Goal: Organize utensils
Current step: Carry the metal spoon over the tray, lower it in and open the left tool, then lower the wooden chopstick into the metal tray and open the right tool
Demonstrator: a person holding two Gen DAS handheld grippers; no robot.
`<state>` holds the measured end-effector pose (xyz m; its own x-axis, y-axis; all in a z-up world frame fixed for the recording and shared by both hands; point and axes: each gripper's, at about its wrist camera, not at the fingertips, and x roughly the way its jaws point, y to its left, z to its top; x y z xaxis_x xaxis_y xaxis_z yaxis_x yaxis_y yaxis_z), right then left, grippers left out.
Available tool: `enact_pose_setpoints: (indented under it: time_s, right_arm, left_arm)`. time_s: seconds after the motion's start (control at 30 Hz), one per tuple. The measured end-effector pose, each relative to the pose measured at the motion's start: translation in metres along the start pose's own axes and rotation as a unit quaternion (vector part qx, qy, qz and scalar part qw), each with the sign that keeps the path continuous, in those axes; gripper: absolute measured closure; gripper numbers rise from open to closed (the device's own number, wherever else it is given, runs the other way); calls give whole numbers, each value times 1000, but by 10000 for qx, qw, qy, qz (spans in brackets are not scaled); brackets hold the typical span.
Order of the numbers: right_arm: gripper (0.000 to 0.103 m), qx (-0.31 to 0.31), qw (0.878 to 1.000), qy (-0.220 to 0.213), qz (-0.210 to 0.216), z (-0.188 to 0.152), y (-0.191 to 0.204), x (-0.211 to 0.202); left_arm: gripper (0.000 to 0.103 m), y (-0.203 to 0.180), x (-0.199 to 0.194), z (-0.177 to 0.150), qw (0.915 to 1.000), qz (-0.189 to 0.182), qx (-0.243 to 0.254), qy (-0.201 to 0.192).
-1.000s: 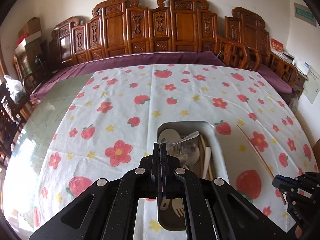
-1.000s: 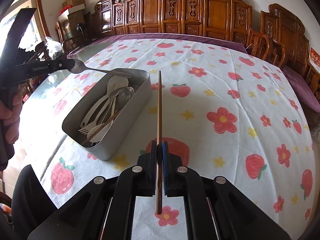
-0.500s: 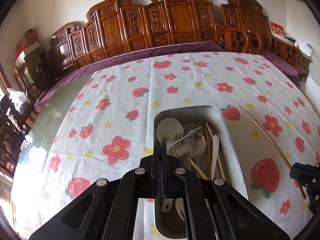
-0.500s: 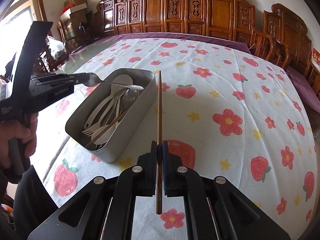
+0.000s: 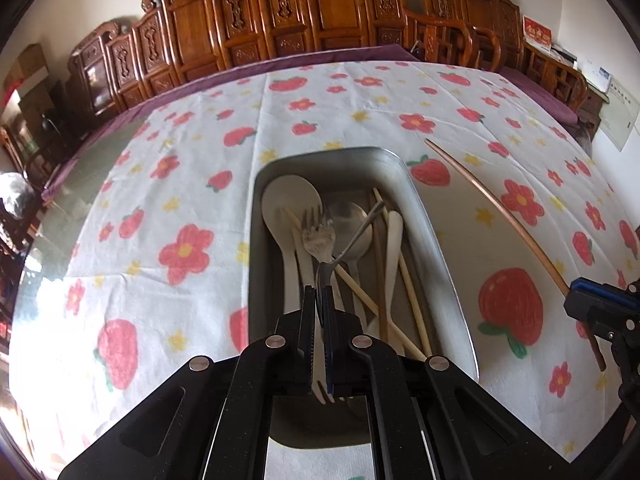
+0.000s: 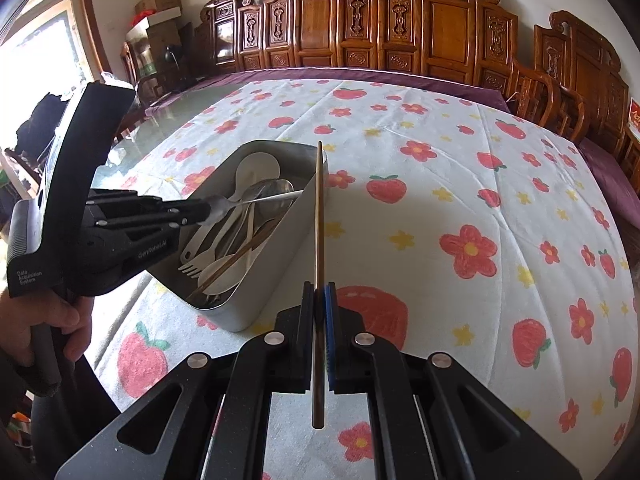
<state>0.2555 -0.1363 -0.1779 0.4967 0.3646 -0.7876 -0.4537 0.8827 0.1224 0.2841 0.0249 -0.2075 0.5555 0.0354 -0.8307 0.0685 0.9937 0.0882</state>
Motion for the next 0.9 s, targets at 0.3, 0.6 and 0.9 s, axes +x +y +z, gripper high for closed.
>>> enact_pose_setpoints:
  time_s: [0.3,0.6,0.9]
  right_arm:
    - [97,-8,10000,24,75,6,7,6]
    - [97,-24,9995,48,325,26,34,21]
    - [97,75,9985,219,488,44,58,49]
  left_arm:
    - [83,10,-10,-5,9991,-367,-199,-17]
    - [81,42,-34,-1,9984,-335,-358,-290]
    - [81,79,-51,-2,9977,-200,-472,-439]
